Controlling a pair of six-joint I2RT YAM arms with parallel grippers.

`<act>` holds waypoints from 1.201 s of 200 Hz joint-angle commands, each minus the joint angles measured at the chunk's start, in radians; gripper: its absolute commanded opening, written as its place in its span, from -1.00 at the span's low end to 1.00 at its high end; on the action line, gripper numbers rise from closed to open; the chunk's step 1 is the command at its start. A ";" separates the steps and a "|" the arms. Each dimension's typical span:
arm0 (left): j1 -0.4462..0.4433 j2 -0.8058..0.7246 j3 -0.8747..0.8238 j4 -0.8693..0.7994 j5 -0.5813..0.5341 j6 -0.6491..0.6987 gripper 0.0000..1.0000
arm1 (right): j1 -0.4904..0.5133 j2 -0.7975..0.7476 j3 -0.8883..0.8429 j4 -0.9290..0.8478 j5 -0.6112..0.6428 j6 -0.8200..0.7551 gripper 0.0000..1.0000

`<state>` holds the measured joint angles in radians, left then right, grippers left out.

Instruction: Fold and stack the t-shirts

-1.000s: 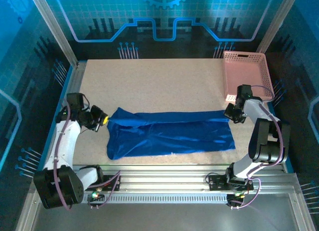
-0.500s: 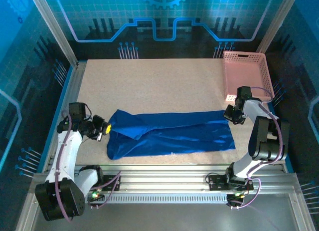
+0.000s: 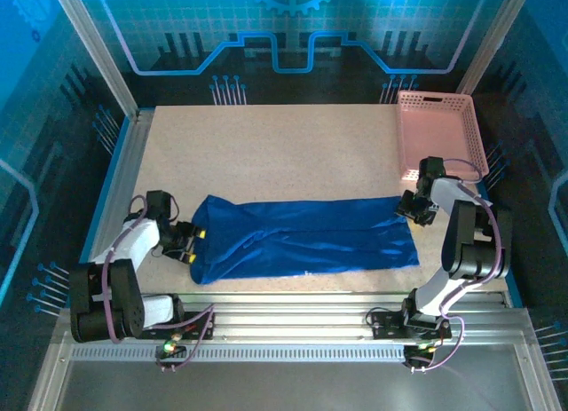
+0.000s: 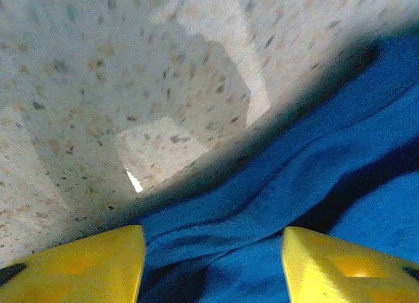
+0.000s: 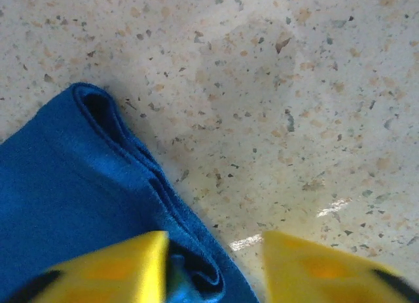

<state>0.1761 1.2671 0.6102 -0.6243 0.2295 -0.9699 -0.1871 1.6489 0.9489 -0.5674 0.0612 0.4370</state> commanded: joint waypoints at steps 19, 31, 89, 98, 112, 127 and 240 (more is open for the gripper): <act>-0.045 -0.074 0.251 -0.062 -0.146 0.114 0.39 | 0.033 -0.257 -0.027 -0.055 -0.116 -0.010 0.38; -0.057 -0.043 0.278 0.022 -0.048 0.145 0.40 | 0.105 -0.334 -0.025 -0.063 -0.203 -0.022 0.41; -0.202 0.397 0.430 0.163 0.094 0.308 -0.37 | 0.684 -0.083 0.155 0.065 -0.570 0.033 0.03; -0.202 0.456 0.455 0.157 0.053 0.328 -0.44 | 0.758 0.011 0.222 0.066 -0.581 0.043 -0.07; -0.194 0.538 0.503 0.117 -0.038 0.348 -0.58 | 0.857 0.131 0.324 0.064 -0.585 0.050 -0.12; -0.179 0.602 0.529 0.126 -0.048 0.348 -0.59 | 0.935 0.229 0.415 0.050 -0.579 0.050 -0.11; -0.134 0.722 0.596 0.105 0.035 0.361 -0.65 | 1.084 0.496 0.688 -0.049 -0.409 0.085 -0.03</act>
<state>0.0292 1.9331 1.2087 -0.4942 0.2646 -0.6430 0.8955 2.0823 1.5646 -0.5747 -0.3935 0.5049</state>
